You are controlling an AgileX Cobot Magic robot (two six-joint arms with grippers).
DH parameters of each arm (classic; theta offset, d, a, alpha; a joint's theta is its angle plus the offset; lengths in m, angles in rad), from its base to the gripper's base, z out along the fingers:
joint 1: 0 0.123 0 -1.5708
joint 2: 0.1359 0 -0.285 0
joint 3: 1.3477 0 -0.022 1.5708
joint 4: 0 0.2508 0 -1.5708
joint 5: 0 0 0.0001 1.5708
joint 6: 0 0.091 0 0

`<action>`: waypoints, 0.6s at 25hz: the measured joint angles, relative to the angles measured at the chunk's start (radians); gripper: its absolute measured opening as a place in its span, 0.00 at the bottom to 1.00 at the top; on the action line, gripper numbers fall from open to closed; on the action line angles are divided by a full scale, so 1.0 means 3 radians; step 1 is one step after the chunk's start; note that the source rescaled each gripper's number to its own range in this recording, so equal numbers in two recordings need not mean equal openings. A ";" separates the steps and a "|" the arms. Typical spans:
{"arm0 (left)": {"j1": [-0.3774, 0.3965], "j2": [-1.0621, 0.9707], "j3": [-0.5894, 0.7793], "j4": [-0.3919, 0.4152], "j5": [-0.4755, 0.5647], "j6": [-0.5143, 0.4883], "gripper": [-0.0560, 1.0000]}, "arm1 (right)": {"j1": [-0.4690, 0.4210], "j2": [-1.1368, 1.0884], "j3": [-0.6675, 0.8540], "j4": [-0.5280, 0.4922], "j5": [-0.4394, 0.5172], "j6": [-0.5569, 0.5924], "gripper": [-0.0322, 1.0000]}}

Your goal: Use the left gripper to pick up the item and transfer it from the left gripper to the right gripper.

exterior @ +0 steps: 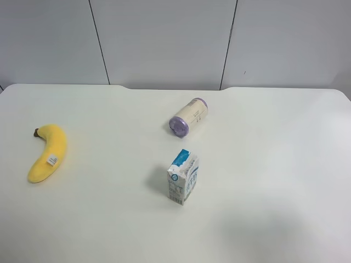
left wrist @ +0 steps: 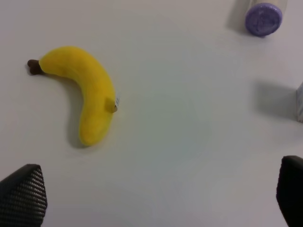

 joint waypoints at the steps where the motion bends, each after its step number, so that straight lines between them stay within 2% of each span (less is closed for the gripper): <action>1: 0.0000 0.0000 0.0000 0.0000 0.0000 0.0000 1.00 | 0.0000 0.0000 0.0000 0.0000 0.0000 0.0000 1.00; 15: 0.0000 0.0000 0.0000 0.0000 0.0000 0.0000 1.00 | 0.0000 0.0000 0.0000 0.0000 0.0000 0.0000 1.00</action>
